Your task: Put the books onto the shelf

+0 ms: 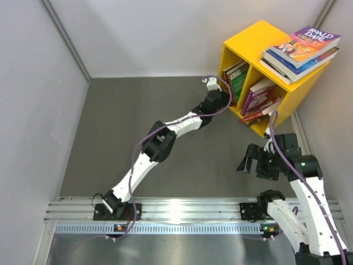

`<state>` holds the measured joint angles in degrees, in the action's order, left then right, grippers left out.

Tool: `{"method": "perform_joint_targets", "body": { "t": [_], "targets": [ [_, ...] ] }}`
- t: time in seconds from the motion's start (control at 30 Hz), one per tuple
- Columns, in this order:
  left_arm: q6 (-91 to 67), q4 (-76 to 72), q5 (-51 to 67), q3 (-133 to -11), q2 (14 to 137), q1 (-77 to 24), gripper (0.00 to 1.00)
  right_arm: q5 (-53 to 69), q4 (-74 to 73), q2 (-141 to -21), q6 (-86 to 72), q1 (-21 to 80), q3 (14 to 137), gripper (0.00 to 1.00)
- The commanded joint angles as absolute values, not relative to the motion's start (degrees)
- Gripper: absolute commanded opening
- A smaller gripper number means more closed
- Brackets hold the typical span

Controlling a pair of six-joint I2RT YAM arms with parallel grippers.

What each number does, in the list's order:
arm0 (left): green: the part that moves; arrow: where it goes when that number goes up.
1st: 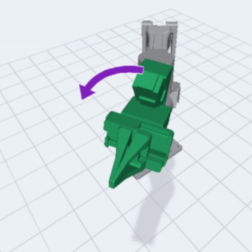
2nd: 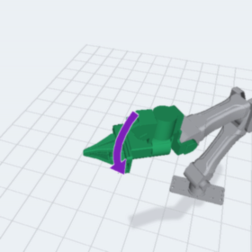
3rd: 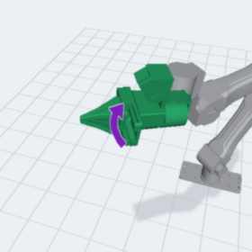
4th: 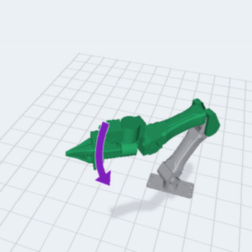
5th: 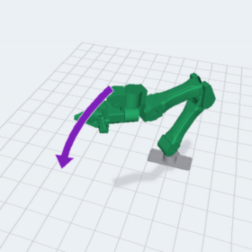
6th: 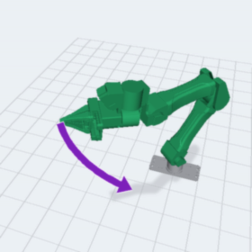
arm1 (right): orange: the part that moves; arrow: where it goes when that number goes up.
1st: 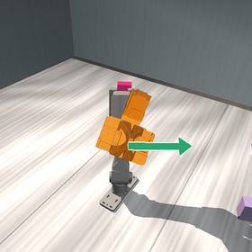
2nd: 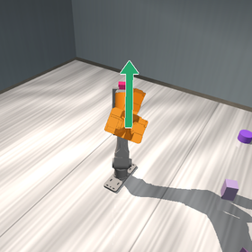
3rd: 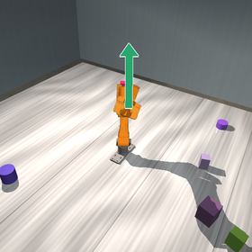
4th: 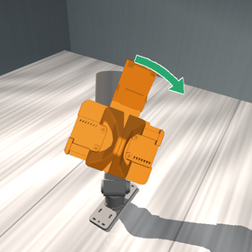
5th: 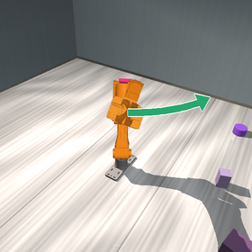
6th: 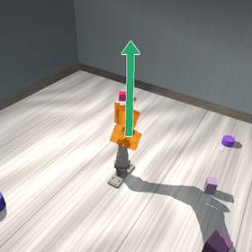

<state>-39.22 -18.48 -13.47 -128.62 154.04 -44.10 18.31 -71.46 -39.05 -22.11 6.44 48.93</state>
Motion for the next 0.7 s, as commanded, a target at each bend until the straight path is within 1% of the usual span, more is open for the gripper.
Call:
{"method": "perform_joint_targets", "body": {
  "t": [0.0, 0.1, 0.13, 0.17, 0.23, 0.27, 0.33, 0.37, 0.4, 0.47, 0.5, 0.63, 0.67],
  "targets": [
    [-40.3, -20.7, -15.0, -131.2, 155.0, -43.9, 0.00, 17.2, -72.6, -38.9, -20.5, 5.4, 51.6, 1.00],
    [-40.4, -21.8, -14.7, -127.4, 152.9, -43.9, 0.00, 17.5, -71.9, -39.5, -20.0, 5.5, 51.4, 1.00],
    [-40.4, -22.8, -14.9, -125.0, 150.2, -43.9, 0.00, 17.7, -71.7, -39.9, -20.0, 5.5, 51.4, 1.00],
    [-40.7, -23.9, -15.2, -119.3, 148.5, -43.9, 0.00, 17.8, -71.5, -40.1, -19.9, 5.5, 51.3, 1.00],
    [-41.0, -28.4, -15.8, -112.4, 142.3, -43.9, 0.00, 18.0, -70.6, -40.6, -19.7, 5.5, 51.3, 1.00],
    [-40.5, -29.7, -16.0, -105.9, 140.0, -43.9, 0.00, 18.2, -70.3, -41.0, -19.7, 5.5, 51.3, 1.00],
    [-40.1, -32.3, -16.4, -99.5, 133.3, -43.9, 0.00, 18.9, -68.9, -41.7, -19.6, 5.5, 51.7, 1.00],
    [-39.3, -32.8, -16.2, -93.7, 130.9, -43.8, 0.00, 19.0, -68.4, -42.0, -19.6, 5.5, 51.9, 1.00],
    [-38.9, -33.0, -16.1, -91.1, 126.2, -43.8, 0.00, 19.3, -67.6, -42.6, -19.5, 5.5, 52.8, 1.00],
    [-36.5, -31.8, -14.9, -84.1, 121.6, -43.8, 0.00, 20.6, -66.4, -43.4, -19.8, 5.6, 53.9, 1.00],
    [-35.6, -30.6, -14.6, -81.9, 116.9, -43.8, 0.00, 21.0, -65.8, -44.2, -19.9, 5.6, 54.8, 1.00],
    [-31.0, -24.2, -14.3, -71.0, 104.8, -43.7, 0.00, 23.8, -61.8, -46.2, -21.9, 5.6, 57.1, 1.00],
    [-29.9, -20.6, -14.4, -67.0, 102.3, -43.6, 0.05, 24.3, -60.0, -46.7, -22.3, 5.6, 57.7, 1.00]
  ]
}}
